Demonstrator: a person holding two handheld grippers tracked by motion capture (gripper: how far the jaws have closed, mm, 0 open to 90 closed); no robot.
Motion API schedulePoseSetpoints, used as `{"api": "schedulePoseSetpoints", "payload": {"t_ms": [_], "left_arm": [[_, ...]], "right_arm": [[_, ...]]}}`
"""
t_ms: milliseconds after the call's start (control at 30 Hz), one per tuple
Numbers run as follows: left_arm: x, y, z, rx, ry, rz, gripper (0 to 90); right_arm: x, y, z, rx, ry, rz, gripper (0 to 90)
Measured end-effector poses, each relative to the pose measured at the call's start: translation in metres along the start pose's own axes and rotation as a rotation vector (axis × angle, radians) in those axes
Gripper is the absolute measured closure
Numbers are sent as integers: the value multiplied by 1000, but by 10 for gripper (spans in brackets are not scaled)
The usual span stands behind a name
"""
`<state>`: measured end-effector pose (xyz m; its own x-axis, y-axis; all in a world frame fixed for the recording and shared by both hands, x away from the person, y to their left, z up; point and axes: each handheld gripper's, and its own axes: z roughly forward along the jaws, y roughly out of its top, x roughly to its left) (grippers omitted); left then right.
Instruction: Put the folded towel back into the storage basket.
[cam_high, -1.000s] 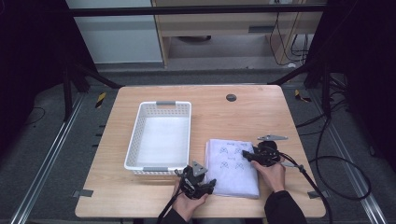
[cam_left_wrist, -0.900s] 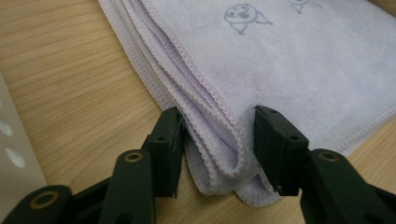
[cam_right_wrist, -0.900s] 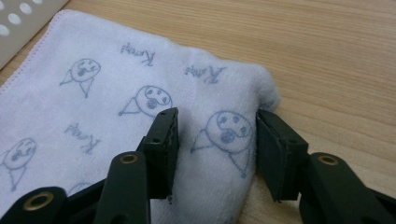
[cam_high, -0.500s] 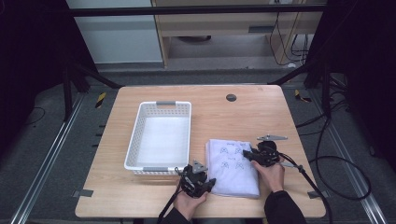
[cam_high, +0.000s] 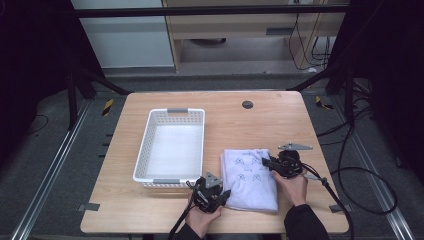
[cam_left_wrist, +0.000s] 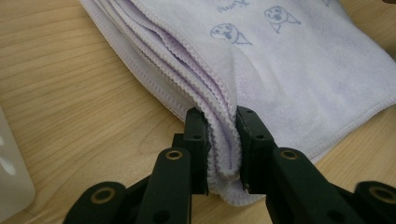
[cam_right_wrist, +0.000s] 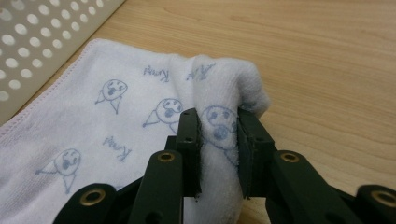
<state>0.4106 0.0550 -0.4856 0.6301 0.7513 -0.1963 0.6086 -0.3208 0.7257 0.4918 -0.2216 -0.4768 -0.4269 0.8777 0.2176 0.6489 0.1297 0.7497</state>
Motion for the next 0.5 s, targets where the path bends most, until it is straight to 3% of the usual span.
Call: {"api": "schedulePoseSetpoints", "payload": {"t_ms": [200,500], "left_arm": [[-2,7,-13,-22,-3,24,748],[1,19,-37,-53,-16,57,747]], "right_arm": [[12,9,-17,-47,-12,-61,732],[20,17,-34,-110,12,-58,732]]}}
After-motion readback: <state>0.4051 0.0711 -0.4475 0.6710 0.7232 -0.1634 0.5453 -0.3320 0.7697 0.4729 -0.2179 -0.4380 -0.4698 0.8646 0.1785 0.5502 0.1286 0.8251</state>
